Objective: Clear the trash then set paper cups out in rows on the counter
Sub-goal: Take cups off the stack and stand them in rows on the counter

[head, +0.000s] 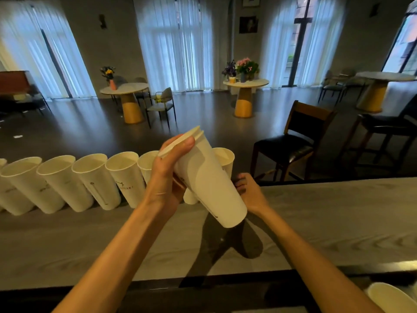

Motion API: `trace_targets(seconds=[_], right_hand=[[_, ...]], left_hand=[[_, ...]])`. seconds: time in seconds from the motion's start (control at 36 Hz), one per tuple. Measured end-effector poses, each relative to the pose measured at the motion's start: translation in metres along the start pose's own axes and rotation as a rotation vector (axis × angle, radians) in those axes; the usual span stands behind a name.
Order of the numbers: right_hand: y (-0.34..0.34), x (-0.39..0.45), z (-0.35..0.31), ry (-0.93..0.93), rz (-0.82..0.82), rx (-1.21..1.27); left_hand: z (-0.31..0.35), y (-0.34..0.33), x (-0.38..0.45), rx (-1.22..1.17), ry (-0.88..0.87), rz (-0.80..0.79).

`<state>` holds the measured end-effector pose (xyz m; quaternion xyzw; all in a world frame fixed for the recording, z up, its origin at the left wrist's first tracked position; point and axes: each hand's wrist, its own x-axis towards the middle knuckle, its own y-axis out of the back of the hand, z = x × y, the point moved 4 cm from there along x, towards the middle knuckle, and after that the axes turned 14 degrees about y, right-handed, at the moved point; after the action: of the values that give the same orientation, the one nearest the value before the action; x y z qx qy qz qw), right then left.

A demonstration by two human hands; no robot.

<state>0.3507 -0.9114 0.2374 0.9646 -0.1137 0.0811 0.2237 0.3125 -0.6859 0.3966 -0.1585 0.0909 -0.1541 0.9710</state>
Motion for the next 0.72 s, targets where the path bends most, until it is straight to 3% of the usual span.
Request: trace_targets(seconds=[0.08,0.19,0.28,0.44,0.61,0.72], right_hand=[[0.023,-0.027,-0.024,-0.051,0.109,0.15],[0.033,-0.066,-0.056,-0.162,-0.291,0.833],[0.047,-0.082,-0.064,-0.14,-0.44,1.008],[0.079,-0.088,-0.053,-0.03,-0.379,0.8],[0.118,-0.077,-0.039,0.057,-0.188,0.18],[0.139,-0.069,-0.003,0.06,0.081,-0.032]], left_hand=[[-0.013,-0.016,-0.001,0.047,0.032,-0.053],[-0.031,-0.049,0.0,-0.012,0.13,-0.166],[-0.038,-0.073,0.003,0.011,0.154,-0.23],[-0.036,-0.094,0.02,0.181,0.084,-0.176],[-0.001,-0.11,0.04,0.359,-0.165,-0.064],[0.035,-0.112,0.062,0.467,-0.324,0.047]])
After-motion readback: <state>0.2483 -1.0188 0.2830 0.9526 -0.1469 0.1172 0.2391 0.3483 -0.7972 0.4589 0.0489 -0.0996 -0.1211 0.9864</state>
